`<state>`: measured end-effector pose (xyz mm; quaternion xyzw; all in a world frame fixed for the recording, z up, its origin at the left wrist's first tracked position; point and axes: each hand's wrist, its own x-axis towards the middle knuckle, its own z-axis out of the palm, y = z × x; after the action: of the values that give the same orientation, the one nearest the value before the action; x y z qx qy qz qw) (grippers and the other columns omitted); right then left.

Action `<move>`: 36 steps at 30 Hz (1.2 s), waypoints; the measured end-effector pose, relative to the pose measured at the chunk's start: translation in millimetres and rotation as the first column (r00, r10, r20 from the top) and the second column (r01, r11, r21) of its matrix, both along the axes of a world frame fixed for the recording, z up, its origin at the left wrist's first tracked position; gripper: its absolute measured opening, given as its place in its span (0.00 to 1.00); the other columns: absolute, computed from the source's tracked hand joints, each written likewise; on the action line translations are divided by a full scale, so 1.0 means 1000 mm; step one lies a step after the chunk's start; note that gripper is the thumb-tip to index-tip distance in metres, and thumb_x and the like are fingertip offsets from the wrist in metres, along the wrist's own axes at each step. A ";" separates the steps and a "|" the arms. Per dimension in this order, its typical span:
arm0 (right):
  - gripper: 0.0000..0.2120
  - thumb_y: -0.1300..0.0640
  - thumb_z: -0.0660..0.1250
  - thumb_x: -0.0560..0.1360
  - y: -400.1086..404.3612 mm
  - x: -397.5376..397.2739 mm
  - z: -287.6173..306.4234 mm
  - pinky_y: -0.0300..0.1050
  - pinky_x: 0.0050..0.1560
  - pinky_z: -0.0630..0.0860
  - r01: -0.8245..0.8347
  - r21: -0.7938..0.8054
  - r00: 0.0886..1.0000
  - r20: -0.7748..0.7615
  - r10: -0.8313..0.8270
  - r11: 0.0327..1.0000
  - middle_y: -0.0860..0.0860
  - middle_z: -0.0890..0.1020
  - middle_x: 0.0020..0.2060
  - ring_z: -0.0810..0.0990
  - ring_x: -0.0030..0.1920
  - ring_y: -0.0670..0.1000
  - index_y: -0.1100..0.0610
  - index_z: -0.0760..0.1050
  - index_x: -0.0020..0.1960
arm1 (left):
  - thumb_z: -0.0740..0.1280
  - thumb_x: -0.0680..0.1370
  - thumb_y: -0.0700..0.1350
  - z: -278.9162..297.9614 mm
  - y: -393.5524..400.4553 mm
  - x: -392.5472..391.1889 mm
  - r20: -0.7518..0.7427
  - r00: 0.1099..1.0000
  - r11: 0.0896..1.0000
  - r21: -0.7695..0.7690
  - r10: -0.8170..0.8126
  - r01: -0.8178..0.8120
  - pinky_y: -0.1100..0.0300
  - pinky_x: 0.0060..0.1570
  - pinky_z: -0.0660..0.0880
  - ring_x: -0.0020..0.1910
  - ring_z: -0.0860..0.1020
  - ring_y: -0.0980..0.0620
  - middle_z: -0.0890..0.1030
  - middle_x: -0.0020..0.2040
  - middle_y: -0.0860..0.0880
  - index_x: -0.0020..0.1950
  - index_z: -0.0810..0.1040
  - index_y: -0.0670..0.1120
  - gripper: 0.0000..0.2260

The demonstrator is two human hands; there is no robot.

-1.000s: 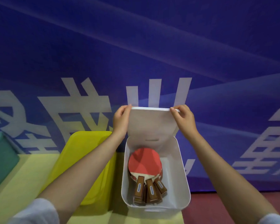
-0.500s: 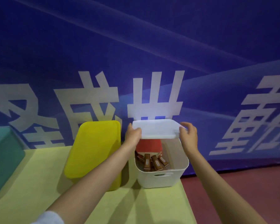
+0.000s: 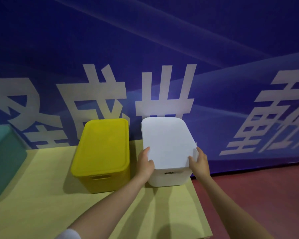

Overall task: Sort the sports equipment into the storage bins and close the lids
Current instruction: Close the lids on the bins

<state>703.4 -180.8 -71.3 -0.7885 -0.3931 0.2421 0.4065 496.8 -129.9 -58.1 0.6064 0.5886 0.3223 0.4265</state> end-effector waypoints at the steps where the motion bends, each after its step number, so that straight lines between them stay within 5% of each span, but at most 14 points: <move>1: 0.28 0.55 0.62 0.78 -0.003 0.004 -0.003 0.56 0.66 0.69 -0.022 -0.010 1.000 0.006 0.022 1.000 0.56 0.64 0.71 0.67 0.68 0.57 0.56 0.58 0.75 | 0.56 0.77 0.31 -0.003 -0.002 0.001 -0.004 1.000 1.000 -0.002 -0.007 0.007 0.62 0.66 0.63 0.71 0.64 0.50 0.64 0.73 0.48 0.74 0.62 0.47 0.26; 10: 0.28 0.54 0.59 0.80 0.000 0.014 -0.023 0.52 0.66 0.68 -0.168 -0.056 0.981 0.087 0.173 0.984 0.55 0.59 0.73 0.67 0.69 0.56 0.56 0.53 0.77 | 0.57 0.79 0.36 -0.024 0.006 -0.001 -0.060 0.998 0.999 -0.039 -0.018 0.015 0.57 0.69 0.63 0.74 0.59 0.50 0.57 0.76 0.49 0.76 0.57 0.47 0.26; 18: 0.31 0.48 0.60 0.77 0.055 0.041 -0.004 0.51 0.61 0.70 -0.291 -0.200 0.932 0.160 0.325 0.935 0.52 0.62 0.70 0.69 0.66 0.55 0.52 0.52 0.76 | 0.57 0.79 0.39 -0.012 0.069 0.014 -0.167 0.986 1.000 -0.020 0.011 -0.015 0.54 0.68 0.64 0.71 0.64 0.46 0.63 0.74 0.46 0.76 0.57 0.45 0.25; 23: 0.31 0.43 0.59 0.77 0.107 0.053 0.001 0.53 0.63 0.70 -0.344 -0.231 0.899 0.196 0.390 0.910 0.53 0.61 0.70 0.69 0.66 0.56 0.51 0.52 0.76 | 0.56 0.80 0.37 -0.007 0.108 0.031 -0.211 0.975 0.997 0.041 0.074 -0.067 0.58 0.58 0.68 0.65 0.70 0.46 0.70 0.69 0.45 0.72 0.63 0.45 0.21; 32: 0.30 0.45 0.64 0.77 0.210 0.076 -0.009 0.53 0.68 0.68 -0.404 -0.152 0.876 0.220 0.429 0.902 0.52 0.59 0.73 0.63 0.70 0.56 0.51 0.58 0.75 | 0.53 0.83 0.47 -0.024 0.196 0.051 -0.458 0.879 0.991 0.093 0.131 -0.099 0.53 0.66 0.68 0.71 0.65 0.46 0.60 0.76 0.47 0.77 0.55 0.48 0.22; 36: 0.29 0.46 0.65 0.77 0.220 0.079 -0.025 0.52 0.69 0.66 -0.403 -0.094 0.874 0.254 0.414 0.910 0.52 0.58 0.74 0.59 0.72 0.55 0.52 0.60 0.74 | 0.52 0.83 0.46 -0.041 0.212 0.049 -0.446 0.886 0.987 0.144 0.123 -0.064 0.55 0.64 0.68 0.70 0.66 0.47 0.62 0.75 0.47 0.77 0.56 0.47 0.22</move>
<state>782.8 39.2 -96.3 -0.7208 -0.5972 0.2209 0.2740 546.2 81.8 -99.0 0.6612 0.6791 0.2284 0.2224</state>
